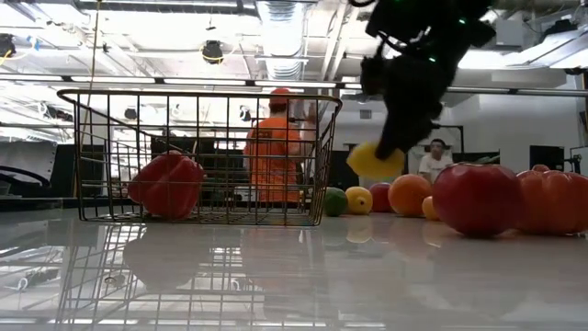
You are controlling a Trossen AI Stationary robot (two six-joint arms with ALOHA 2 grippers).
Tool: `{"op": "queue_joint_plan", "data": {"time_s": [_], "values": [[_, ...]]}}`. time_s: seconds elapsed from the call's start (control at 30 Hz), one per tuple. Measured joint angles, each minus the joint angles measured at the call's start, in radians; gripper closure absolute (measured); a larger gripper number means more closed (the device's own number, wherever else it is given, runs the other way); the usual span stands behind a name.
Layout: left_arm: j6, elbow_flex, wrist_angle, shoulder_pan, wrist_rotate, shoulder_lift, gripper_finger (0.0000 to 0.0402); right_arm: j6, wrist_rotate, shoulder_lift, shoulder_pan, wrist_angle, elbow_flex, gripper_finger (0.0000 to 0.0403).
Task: Sort produce into baskets
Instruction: Put the yellow lemon into the top mesh basket, then put the green lime into the top mesh basket
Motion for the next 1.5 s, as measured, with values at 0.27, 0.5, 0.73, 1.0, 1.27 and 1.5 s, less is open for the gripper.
{"op": "queue_joint_plan", "data": {"time_s": [0.27, 0.5, 0.73, 1.0, 1.27, 1.5], "values": [[-0.027, 0.000, 0.000, 0.000, 0.000, 0.000, 0.0219, -0.020, 0.068, -0.001, -0.095, 0.033, 0.109, 0.0178], [-0.029, 0.000, 0.000, 0.000, 0.000, 0.000, 0.0219, -0.012, 0.137, -0.001, -0.166, 0.080, 0.143, 0.0178], [-0.027, 0.000, -0.003, 0.000, -0.033, 0.007, 0.0219, -0.013, 0.145, 0.012, -0.215, 0.282, 0.146, 0.0178], [-0.026, 0.000, -0.030, 0.000, -0.087, 0.035, 0.0219, -0.041, 0.126, 0.122, -0.253, 0.644, 0.148, 0.0171], [-0.024, 0.000, -0.080, 0.000, -0.089, 0.023, 0.0219, -0.069, -0.006, 0.212, -0.287, 0.570, 0.224, 0.0086], [0.006, 0.000, -0.119, 0.000, -0.115, 0.020, 0.0219, -0.178, -0.020, 0.177, -0.300, 0.174, 0.374, 0.0046]]}}
